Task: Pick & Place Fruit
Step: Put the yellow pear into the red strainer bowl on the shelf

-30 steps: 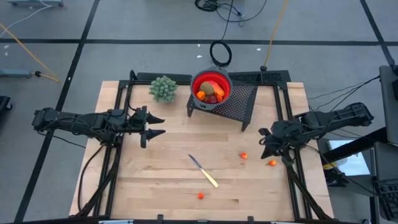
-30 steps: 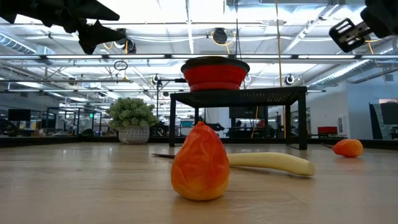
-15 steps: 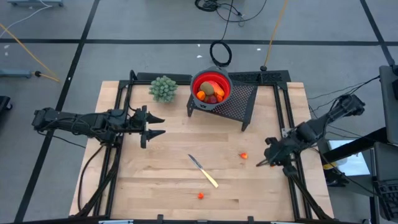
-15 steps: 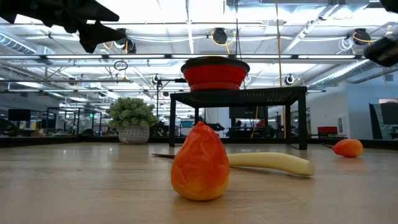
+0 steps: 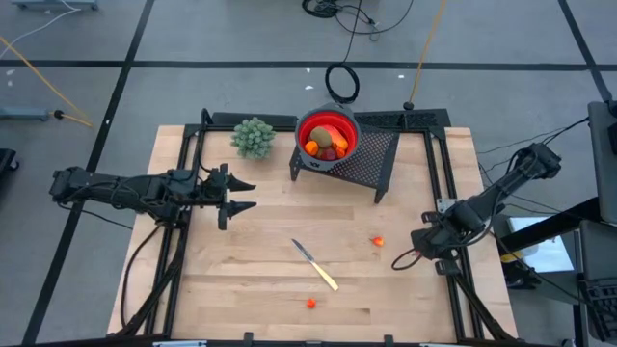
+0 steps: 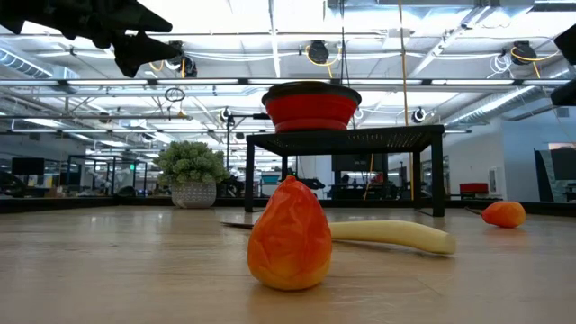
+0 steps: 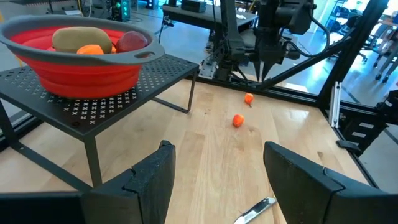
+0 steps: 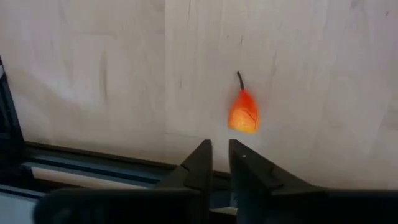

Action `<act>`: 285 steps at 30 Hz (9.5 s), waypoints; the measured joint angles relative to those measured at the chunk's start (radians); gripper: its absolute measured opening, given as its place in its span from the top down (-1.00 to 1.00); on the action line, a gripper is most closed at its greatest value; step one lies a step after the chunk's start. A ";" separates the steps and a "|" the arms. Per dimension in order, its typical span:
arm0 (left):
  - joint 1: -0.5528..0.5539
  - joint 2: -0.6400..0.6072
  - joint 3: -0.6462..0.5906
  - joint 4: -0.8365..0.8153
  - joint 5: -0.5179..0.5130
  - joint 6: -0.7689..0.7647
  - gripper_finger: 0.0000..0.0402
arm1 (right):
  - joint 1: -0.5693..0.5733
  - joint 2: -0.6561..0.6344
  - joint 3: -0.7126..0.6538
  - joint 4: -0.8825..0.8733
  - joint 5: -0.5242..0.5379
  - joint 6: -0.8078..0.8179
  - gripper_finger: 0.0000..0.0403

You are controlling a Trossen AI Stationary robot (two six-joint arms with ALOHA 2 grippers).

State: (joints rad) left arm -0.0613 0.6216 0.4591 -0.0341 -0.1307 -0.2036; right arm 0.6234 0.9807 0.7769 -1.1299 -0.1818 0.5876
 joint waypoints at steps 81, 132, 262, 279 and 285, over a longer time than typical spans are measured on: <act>0.000 0.000 0.000 0.000 -0.003 0.033 -0.21 | -0.022 -0.019 -0.240 0.330 0.107 0.064 0.51; 0.000 0.000 0.000 -0.075 -0.002 0.125 -0.21 | -0.126 -0.053 -0.219 0.814 0.330 0.093 0.50; 0.000 0.000 0.000 -0.074 -0.001 0.356 -0.21 | -0.984 0.430 0.385 0.926 0.362 -0.392 0.35; 0.000 0.000 0.000 -0.074 -0.001 0.356 -0.21 | -0.757 0.251 0.385 0.850 0.362 -0.428 0.64; 0.000 0.000 0.000 -0.074 -0.002 0.359 -0.21 | -0.604 0.213 0.385 0.747 0.363 -0.417 0.87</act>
State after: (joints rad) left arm -0.0612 0.6220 0.4587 -0.1085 -0.1326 0.1558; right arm 0.0192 1.1936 1.1622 -0.3824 0.1810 0.1707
